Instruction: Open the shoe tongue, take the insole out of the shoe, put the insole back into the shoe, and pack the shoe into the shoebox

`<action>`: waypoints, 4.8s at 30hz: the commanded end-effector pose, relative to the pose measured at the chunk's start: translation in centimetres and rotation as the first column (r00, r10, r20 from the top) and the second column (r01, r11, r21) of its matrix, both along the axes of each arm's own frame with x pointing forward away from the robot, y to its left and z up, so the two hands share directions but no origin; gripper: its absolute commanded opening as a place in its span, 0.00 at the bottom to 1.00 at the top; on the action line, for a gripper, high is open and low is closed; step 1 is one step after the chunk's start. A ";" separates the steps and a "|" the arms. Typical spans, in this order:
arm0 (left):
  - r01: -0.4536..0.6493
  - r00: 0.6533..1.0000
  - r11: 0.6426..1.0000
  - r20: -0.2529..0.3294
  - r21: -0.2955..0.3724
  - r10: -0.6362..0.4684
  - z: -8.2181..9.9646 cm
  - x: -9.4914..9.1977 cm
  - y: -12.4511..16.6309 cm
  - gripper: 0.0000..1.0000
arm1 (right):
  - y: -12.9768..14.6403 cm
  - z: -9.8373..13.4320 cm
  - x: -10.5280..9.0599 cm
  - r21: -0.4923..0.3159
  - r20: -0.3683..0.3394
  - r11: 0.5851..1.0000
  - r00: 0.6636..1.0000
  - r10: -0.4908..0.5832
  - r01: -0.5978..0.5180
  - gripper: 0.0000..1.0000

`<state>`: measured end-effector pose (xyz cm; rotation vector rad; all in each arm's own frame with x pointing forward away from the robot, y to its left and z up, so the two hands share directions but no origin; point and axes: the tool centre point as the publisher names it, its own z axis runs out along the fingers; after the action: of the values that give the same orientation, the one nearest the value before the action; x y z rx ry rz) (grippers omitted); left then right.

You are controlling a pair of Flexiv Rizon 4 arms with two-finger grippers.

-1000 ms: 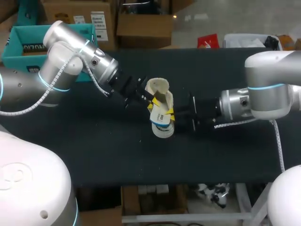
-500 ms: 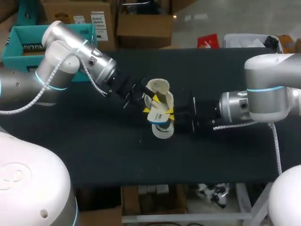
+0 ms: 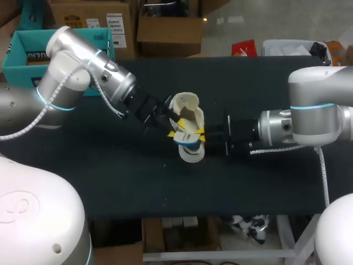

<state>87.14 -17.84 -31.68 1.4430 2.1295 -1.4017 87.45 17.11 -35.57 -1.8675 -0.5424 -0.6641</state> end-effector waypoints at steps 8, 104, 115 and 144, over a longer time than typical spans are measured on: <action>-0.015 1.000 1.000 0.001 0.005 0.015 -0.4 0.3 -0.2 0.00 | 0.0 0.7 -1.3 -0.009 0.024 1.000 1.000 -0.005 0.005 0.69; -0.059 0.998 0.998 0.013 -0.006 0.059 -1.0 0.5 -0.8 0.07 | 0.7 -0.7 2.2 -0.148 0.059 0.988 0.997 -0.044 0.052 0.00; -0.081 0.997 0.997 0.015 -0.004 0.081 -1.2 0.9 -0.7 0.00 | 1.0 0.8 -0.2 -0.169 0.060 0.984 0.997 -0.048 0.057 0.43; -0.156 0.987 0.987 0.039 0.024 0.155 -1.9 1.7 -1.3 0.00 | 1.4 -0.3 0.6 -0.181 0.102 0.982 0.995 -0.025 0.043 0.00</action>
<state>88.61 -18.74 -33.30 1.2737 2.1917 -1.2843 87.23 18.23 -35.01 -2.0421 -0.6526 -0.7588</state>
